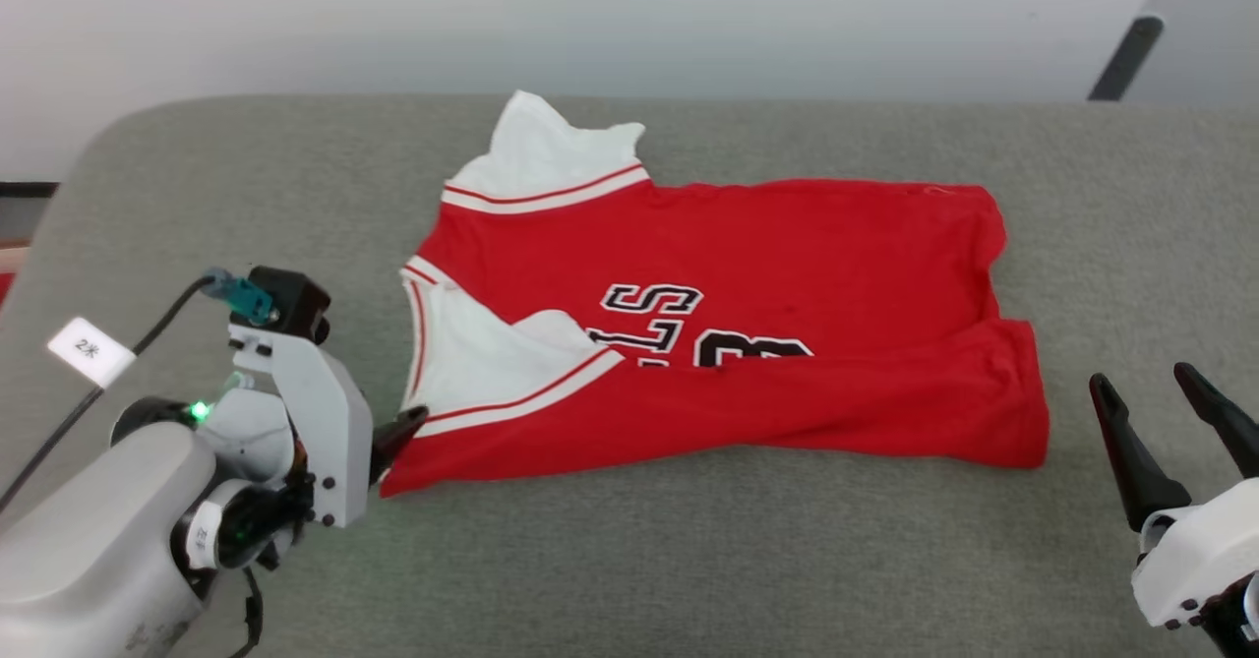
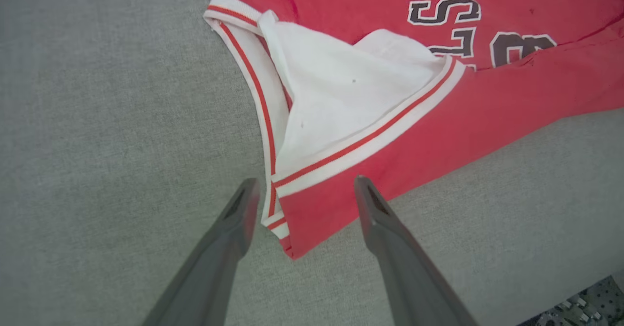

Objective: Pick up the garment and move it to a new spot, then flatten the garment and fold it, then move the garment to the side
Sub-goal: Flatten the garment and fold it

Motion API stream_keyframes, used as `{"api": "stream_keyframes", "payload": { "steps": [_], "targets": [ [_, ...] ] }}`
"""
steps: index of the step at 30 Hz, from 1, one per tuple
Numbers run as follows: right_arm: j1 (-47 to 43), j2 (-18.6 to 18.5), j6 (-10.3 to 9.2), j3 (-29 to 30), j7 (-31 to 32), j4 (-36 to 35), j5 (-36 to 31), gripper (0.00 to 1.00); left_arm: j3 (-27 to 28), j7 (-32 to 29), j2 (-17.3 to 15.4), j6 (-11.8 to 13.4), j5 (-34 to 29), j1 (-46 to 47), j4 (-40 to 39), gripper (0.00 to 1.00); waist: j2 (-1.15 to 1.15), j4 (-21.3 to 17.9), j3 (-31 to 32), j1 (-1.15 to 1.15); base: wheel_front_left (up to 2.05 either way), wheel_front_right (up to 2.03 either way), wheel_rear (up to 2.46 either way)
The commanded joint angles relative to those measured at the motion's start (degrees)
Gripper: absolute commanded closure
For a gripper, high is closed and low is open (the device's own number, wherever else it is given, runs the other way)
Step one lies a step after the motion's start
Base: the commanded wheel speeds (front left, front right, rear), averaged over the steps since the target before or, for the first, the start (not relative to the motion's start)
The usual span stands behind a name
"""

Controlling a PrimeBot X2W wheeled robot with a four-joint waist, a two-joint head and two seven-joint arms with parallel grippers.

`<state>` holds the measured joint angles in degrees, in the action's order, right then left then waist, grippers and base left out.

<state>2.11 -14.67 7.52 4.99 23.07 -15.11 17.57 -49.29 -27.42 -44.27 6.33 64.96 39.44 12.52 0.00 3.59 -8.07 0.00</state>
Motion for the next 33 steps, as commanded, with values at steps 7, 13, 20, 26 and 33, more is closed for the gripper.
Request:
{"api": "stream_keyframes", "payload": {
  "steps": [7,13,20,26,33],
  "targets": [
    [-0.34,1.79,-0.07,-0.29,-2.87,-0.95,-0.76,0.0,-0.74,-5.69,-0.66,0.98,2.78,-0.52,4.43,0.0,0.0,-4.36,-4.02,0.0,0.0,0.0,0.0],
    [0.26,2.39,-0.07,0.08,-2.95,-1.52,-1.02,0.0,-1.22,-7.68,0.07,0.6,3.73,-0.34,7.84,0.0,0.0,-5.13,-5.15,0.0,0.0,0.0,0.0],
    [1.0,2.79,-0.07,0.15,-1.93,-2.42,-1.4,0.0,-2.27,-9.07,2.16,-0.41,3.81,0.56,13.19,0.0,0.0,-4.99,-5.87,0.0,0.0,0.0,0.0],
    [0.94,2.84,-0.07,-0.39,-0.97,-2.94,-1.11,0.0,-2.29,-9.23,4.25,-1.57,4.45,1.3,16.94,1.0,0.0,-4.71,-6.11,0.0,0.0,0.0,0.0],
    [0.25,2.58,-0.07,-0.6,2.79,-2.87,0.24,0.0,-1.93,-7.21,6.14,-3.71,3.93,3.19,20.0,1.0,0.0,-3.73,-5.93,0.0,0.0,0.0,0.0]
  ]
}}
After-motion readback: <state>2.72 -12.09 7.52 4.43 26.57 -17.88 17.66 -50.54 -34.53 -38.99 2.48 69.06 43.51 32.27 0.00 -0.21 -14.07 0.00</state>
